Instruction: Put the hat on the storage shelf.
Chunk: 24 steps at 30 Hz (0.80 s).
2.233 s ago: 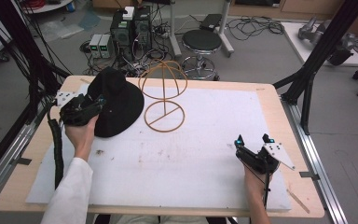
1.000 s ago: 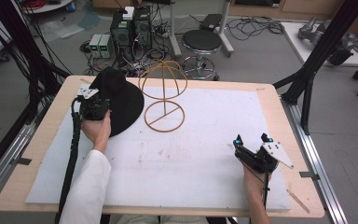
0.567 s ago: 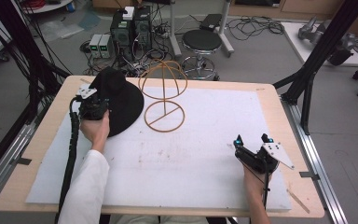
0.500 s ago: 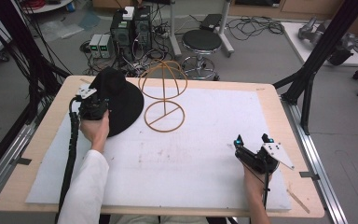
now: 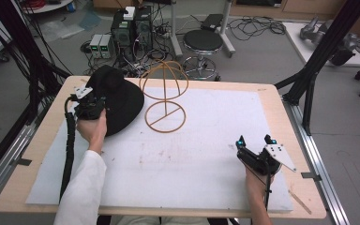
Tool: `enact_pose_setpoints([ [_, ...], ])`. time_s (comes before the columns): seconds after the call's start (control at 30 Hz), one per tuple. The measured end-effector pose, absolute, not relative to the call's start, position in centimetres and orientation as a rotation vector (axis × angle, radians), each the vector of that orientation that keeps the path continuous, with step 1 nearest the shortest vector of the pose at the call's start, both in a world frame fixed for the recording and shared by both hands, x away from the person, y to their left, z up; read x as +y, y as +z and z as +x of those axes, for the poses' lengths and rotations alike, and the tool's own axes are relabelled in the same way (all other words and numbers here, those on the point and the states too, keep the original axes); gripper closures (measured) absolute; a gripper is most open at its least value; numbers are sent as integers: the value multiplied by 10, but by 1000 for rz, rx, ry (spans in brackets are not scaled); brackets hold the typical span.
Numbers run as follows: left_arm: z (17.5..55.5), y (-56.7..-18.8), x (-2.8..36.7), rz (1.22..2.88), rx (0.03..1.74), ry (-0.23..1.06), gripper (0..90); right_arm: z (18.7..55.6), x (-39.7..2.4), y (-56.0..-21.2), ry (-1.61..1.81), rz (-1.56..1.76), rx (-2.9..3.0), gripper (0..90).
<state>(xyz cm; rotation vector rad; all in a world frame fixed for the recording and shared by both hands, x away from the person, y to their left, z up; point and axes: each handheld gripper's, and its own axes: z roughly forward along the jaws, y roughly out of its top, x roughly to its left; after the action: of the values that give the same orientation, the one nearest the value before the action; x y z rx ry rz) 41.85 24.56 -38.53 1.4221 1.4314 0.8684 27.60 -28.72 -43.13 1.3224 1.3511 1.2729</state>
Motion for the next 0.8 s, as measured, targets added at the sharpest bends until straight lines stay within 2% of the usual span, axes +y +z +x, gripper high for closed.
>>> enact_pose_setpoints([
  [0.4, 392, -354, 260, 1294, 1343, 930, 877, 277, -286, -431, 1274, 1311, 1348, 60],
  [0.8, 365, -332, 252, 1206, 1213, 1021, 877, 277, -285, -431, 1271, 1317, 1354, 60],
])
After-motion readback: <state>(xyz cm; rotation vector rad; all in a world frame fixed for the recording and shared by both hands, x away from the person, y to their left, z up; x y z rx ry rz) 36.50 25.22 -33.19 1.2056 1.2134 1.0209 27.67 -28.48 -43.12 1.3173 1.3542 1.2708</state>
